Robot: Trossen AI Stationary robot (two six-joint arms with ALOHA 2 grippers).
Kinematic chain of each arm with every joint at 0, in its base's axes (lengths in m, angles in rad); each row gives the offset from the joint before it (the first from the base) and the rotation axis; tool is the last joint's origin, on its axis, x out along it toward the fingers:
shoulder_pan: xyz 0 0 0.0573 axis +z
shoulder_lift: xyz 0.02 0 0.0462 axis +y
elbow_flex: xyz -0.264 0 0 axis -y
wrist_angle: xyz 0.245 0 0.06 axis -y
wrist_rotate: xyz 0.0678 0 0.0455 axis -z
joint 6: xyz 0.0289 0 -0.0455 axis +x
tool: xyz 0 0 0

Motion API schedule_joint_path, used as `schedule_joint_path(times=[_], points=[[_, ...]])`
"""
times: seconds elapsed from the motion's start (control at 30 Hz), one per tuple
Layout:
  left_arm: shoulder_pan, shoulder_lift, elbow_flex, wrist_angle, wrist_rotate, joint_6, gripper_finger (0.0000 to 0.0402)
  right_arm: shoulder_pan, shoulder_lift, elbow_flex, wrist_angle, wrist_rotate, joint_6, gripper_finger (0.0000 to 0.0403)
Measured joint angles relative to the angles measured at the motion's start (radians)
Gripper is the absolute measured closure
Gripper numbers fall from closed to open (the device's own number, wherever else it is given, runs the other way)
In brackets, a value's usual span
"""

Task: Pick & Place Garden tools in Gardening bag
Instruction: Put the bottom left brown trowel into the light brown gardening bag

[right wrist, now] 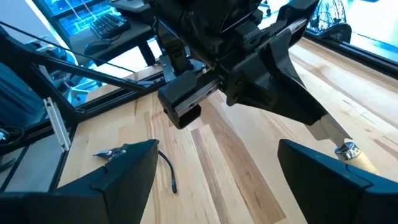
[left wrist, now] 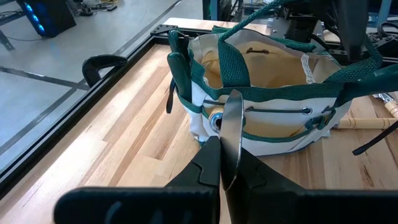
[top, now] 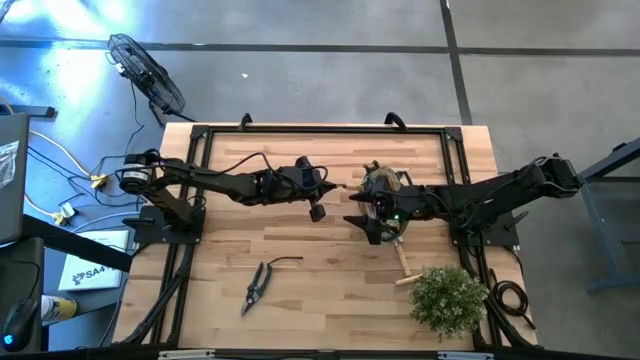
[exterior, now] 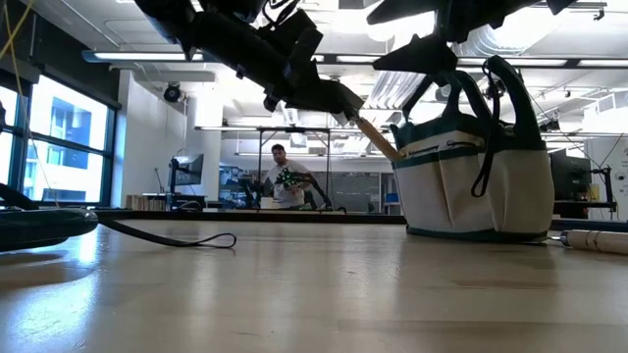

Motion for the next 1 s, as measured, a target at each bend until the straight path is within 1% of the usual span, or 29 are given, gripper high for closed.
schedule_joint_path(times=[0.2,0.3,0.43,0.53,0.7,1.0], points=[[0.0,0.0,0.0,-0.001,0.0,0.0,0.0401,0.0,0.0,0.0,0.0,-0.001,-0.025,0.0078],[0.0,0.0,0.0,-0.001,0.0,0.0,0.0401,-0.001,0.0,0.0,0.0,-0.038,-0.046,0.0081],[0.0,0.0,0.0,-0.001,0.0,0.0,0.0401,0.0,0.0,0.0,-0.001,-0.028,-0.016,0.009],[0.0,0.0,0.0,-0.001,0.0,0.0,0.0401,0.0,0.0,0.0,-0.001,-0.036,-0.015,0.0105],[0.0,0.0,0.0,-0.001,0.0,0.0,0.0401,0.0,0.0,0.0,-0.002,-0.038,-0.014,0.015],[0.0,0.0,0.0,-0.001,0.0,0.0,0.0401,0.0,0.0,0.0,-0.016,-0.038,-0.015,0.0266]])
